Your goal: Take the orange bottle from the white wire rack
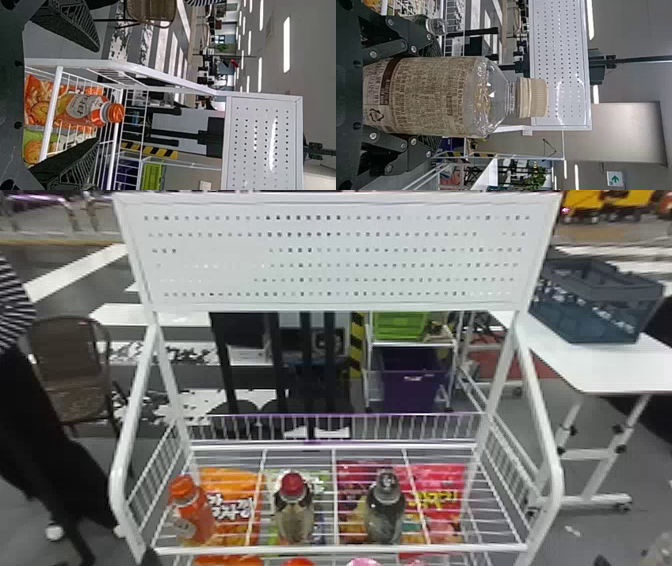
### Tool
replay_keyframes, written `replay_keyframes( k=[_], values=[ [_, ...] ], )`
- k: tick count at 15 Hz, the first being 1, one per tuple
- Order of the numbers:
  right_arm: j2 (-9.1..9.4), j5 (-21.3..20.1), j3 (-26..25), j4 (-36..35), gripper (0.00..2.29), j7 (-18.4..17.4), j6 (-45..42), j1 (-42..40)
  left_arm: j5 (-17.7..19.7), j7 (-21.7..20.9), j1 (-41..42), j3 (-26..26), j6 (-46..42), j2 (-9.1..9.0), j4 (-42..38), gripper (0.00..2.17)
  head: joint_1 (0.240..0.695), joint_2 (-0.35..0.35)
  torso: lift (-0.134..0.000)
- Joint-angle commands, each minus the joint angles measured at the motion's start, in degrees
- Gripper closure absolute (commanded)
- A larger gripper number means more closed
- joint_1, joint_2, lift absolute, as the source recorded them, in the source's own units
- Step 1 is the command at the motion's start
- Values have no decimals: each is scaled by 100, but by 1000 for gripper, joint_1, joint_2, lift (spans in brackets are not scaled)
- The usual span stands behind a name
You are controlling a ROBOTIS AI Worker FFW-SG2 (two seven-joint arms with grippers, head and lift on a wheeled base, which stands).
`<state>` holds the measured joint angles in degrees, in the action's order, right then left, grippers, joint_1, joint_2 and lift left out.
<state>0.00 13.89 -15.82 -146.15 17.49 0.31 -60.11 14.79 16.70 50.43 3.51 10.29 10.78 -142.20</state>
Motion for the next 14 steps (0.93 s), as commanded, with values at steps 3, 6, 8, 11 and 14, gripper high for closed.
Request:
replay_keyframes(
  k=[3,6,8,11,14],
  values=[
    [5,0,0,-1,1160,0,0,-1,7,-1,-24,0,4,3,35,80,499,0,0],
    [5,0,-9,-10,1160,0,0,-1,7,-1,-33,-9,4,3,52,80,499,0,0],
    [5,0,-9,-10,1160,0,0,-1,7,-9,-42,-17,4,3,44,80,499,0,0],
    [5,0,-9,-1,1160,0,0,16,7,-9,-77,-35,4,12,44,80,499,0,0],
    [5,0,-9,25,1160,0,0,43,-2,-27,-103,-79,4,12,158,83,499,0,0]
  ],
)
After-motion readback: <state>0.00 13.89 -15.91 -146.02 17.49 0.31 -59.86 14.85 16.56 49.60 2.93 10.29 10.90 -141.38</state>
